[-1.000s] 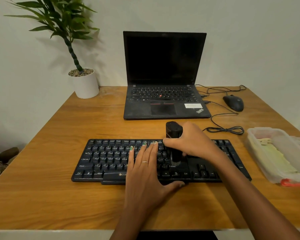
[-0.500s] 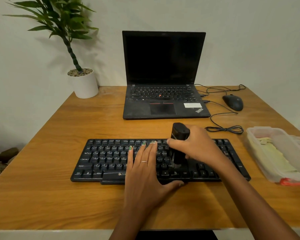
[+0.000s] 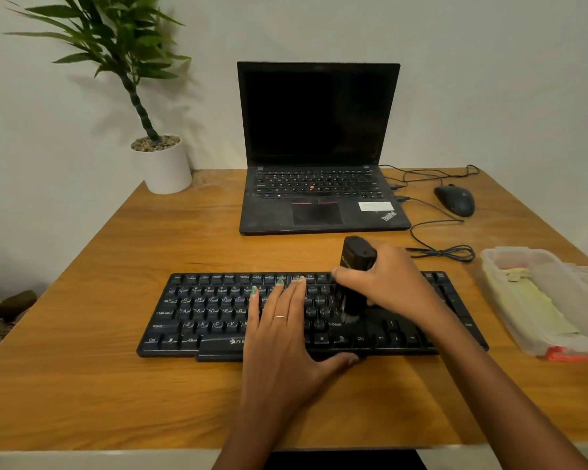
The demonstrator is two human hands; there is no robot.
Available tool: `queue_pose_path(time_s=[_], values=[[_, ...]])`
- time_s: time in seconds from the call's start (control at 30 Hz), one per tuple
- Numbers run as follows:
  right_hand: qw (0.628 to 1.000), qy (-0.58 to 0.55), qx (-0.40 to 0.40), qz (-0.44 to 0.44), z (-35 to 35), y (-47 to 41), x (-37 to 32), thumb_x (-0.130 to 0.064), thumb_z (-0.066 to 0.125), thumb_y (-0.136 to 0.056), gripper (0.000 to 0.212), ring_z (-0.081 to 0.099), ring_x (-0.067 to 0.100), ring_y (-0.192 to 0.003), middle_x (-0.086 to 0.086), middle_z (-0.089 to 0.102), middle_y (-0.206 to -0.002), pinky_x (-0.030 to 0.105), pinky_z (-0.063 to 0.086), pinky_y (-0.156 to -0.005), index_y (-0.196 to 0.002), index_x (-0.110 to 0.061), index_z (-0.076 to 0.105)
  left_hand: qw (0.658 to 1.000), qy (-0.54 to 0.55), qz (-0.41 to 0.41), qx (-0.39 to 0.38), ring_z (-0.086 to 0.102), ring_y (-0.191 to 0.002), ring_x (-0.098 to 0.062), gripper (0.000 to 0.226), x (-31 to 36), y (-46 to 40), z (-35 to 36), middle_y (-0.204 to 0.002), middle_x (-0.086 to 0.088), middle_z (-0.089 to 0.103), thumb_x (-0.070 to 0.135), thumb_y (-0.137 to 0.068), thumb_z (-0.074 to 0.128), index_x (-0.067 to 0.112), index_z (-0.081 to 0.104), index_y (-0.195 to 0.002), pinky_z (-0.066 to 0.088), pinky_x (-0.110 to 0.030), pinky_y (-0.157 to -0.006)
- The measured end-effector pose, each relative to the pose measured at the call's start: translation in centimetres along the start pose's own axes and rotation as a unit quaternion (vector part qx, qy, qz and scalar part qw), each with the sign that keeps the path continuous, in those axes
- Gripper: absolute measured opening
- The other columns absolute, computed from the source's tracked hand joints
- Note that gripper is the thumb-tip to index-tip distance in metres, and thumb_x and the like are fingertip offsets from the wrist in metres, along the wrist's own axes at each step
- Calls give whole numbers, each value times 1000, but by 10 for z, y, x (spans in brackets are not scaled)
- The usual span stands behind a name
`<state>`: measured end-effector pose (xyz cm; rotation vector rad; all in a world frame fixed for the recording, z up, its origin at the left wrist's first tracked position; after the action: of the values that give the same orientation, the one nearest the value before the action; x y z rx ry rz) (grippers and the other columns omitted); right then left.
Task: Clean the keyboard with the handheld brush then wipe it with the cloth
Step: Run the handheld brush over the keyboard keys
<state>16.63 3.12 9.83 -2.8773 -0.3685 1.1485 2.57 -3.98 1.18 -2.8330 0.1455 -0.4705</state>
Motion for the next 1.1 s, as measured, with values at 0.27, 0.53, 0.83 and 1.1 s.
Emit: queue_pose_path(time_s=[0.27,0.53,0.83,1.1], values=[[998,13,-34,-53,1,1,-4,-31,70,-78,27,48,7,-53,-4,54,-60,20,35,-48,-68,-12,54,1000,-5,0,7,46,-132,-22,111,0,1,0,-140,-3,52,94,-68,29,11,43,-142,7,-43,-116],[999,5,7,-49,5,-1,0,-32,70,-79,26,56,18,-61,1,59,-67,16,36,-48,-72,-12,56,1000,-3,-1,6,46,-131,-22,111,0,1,0,-139,-3,52,94,-67,31,12,43,-141,7,-42,-116],[999,6,20,-38,6,18,-7,-32,69,-79,21,57,14,-59,0,61,-68,26,44,-50,-78,-15,57,1000,-4,3,10,45,-132,-23,112,0,1,1,-141,-3,51,94,-67,33,11,43,-142,8,-43,-116],[999,-23,15,-19,7,21,-9,-30,68,-80,21,62,21,-65,5,64,-72,26,47,-51,-79,-13,57,1000,4,4,11,45,-132,-23,111,0,1,0,-140,-3,52,93,-69,29,11,43,-142,7,-42,-116]])
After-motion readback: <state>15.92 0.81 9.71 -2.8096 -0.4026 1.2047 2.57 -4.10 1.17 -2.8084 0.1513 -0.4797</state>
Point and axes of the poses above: each hand's wrist, its own y-axis away from the middle knuckle, its own z-axis out of the palm, x = y × z, the point moved 3 cm from there along -y, towards the middle knuckle
